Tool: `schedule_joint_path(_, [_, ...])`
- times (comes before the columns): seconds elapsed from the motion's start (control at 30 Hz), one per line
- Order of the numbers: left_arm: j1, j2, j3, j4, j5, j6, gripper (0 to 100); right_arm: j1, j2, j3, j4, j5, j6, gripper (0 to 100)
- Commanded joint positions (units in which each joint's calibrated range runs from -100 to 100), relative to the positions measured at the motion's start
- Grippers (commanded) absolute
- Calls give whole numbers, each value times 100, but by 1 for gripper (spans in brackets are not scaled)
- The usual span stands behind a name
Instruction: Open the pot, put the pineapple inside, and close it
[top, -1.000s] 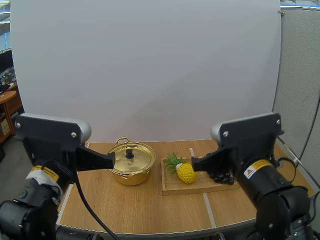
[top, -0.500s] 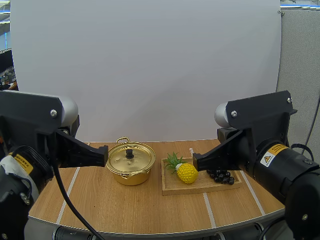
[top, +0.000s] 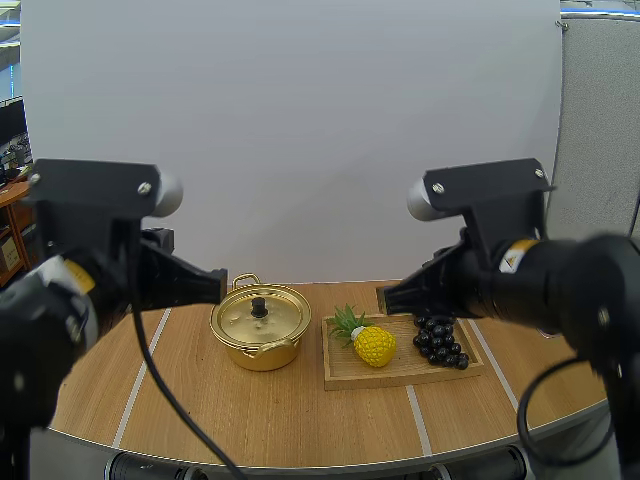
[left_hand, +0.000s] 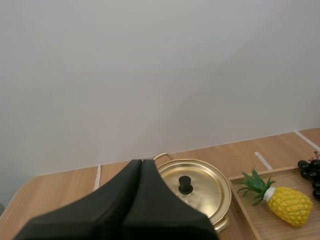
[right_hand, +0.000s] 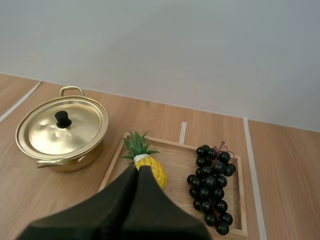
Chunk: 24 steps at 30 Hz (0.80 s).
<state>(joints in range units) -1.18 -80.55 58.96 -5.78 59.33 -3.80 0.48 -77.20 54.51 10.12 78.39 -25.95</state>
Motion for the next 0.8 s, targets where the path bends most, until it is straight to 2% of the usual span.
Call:
schedule_joint_path(0.0, [8, 570, -60, 28, -437, 20, 0, -22, 478, -174, 9, -47, -71, 0])
schedule_joint_path(0.2, [8, 1413, -128, 28, -613, 20, 1, -22, 1168, -194, 9, -169, -201, 0])
schedule_joint_path(0.27, [8, 1596, -128, 28, -613, 20, 11, -22, 1302, -194, 9, -169, -201, 0])
schedule_joint_path(0.33, [8, 1723, -128, 28, -613, 20, 28, -22, 1365, -194, 9, -190, -201, 0])
schedule_joint_path(0.37, [8, 1770, -128, 28, -627, 20, 40, -22, 1362, -194, 9, -218, -201, 6])
schedule_joint_path(0.4, [8, 1772, -128, 28, -627, 20, 52, -22, 1368, -194, 9, -276, -201, 17])
schedule_joint_path(0.47, [8, 1772, -128, 15, -627, 20, 88, -22, 1368, -194, 9, -431, -201, 42])
schedule_joint_path(0.5, [8, 1772, -128, 15, -666, 20, 100, -22, 1368, -194, 9, -498, -201, 56])
schedule_joint_path(0.6, [8, 1772, -128, 15, -682, 54, 100, -22, 1368, -194, 22, -770, -130, 100])
schedule_joint_path(0.77, [8, 1772, -128, 15, -682, 394, 100, -22, 1368, -194, 30, -777, -46, 100])
